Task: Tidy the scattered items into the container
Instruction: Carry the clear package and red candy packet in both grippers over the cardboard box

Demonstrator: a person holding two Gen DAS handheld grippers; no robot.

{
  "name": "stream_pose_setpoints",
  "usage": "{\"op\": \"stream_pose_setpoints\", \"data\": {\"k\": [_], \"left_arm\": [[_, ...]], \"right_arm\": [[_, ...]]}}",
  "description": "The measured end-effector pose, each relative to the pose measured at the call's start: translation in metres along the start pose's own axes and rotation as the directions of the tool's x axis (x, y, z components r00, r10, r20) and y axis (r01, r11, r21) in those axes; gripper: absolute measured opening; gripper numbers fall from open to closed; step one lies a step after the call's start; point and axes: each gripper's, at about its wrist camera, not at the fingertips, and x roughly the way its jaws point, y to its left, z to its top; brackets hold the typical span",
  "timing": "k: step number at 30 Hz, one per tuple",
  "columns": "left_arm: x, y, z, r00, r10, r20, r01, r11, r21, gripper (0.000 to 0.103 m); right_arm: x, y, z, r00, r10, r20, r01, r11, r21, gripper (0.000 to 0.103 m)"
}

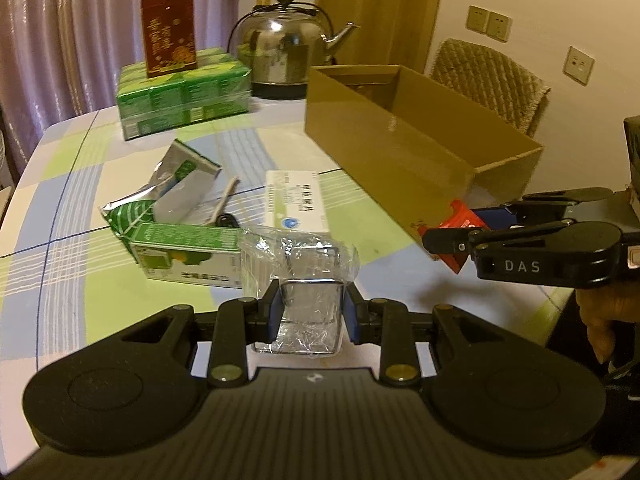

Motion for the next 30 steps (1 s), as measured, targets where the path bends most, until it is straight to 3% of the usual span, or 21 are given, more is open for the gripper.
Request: {"op": "stream_pose_setpoints", "data": {"k": [14,22,30], "left_arm": [[-0.010,-0.071,0.021,0.994,-0.107,0.018,0.105,0.991,0.089,0.026],[-0.006,-0.110,0.044,0.982,-0.185,0.035,0.179,0.975,0.133,0.026],[-0.001,-0.138,0.066,0.975,-0.219,0.034,0.210,0.962,0.174,0.026]], "right_arm": [[-0.067,-0.045,-0.001,0.993,-0.093,0.076,0.087,0.993,0.080,0.038],[-0.093,-0.081,-0.001,0.984,-0.149,0.099,0.134,0.980,0.149,0.038],[-0.110,-0.105,0.001,0.977,-0.173,0.126,0.146,0.970,0.194,0.038]]}}
